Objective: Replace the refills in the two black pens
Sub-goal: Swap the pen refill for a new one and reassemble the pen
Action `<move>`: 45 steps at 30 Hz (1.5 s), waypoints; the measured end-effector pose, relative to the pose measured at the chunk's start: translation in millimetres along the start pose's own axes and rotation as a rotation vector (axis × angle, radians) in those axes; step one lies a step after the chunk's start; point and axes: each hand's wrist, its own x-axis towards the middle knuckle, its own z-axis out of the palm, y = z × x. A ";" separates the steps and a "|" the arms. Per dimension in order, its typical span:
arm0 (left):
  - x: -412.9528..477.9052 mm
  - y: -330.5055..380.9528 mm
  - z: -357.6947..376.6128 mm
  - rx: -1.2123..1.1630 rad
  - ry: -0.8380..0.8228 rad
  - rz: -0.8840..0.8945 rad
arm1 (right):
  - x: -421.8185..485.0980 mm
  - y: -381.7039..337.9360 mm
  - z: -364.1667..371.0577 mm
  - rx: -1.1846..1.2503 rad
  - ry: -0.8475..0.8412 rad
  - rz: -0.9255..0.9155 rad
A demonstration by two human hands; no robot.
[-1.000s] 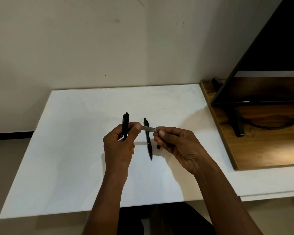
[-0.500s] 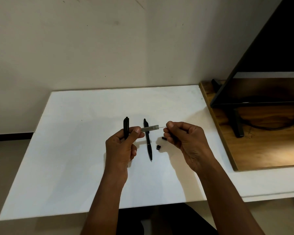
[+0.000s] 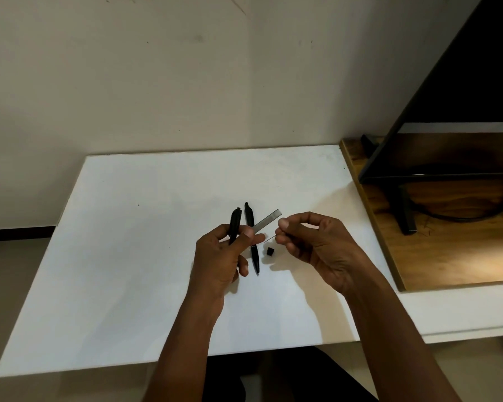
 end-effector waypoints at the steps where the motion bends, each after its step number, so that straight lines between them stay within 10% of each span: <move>1: -0.5 0.1 1.2 0.020 -0.013 0.000 | 0.0 0.4 0.4 0.008 0.000 0.007; 13: -5.3 -2.9 10.7 0.173 -0.217 0.015 | -2.9 -10.7 -16.3 -0.116 0.016 0.096; 34: -2.3 -8.0 6.6 0.184 -0.034 0.111 | 9.2 11.9 -25.8 -0.348 0.328 0.028; 45: -2.6 -11.5 10.2 0.381 -0.081 0.218 | 5.4 0.5 -3.8 -0.332 0.389 -0.563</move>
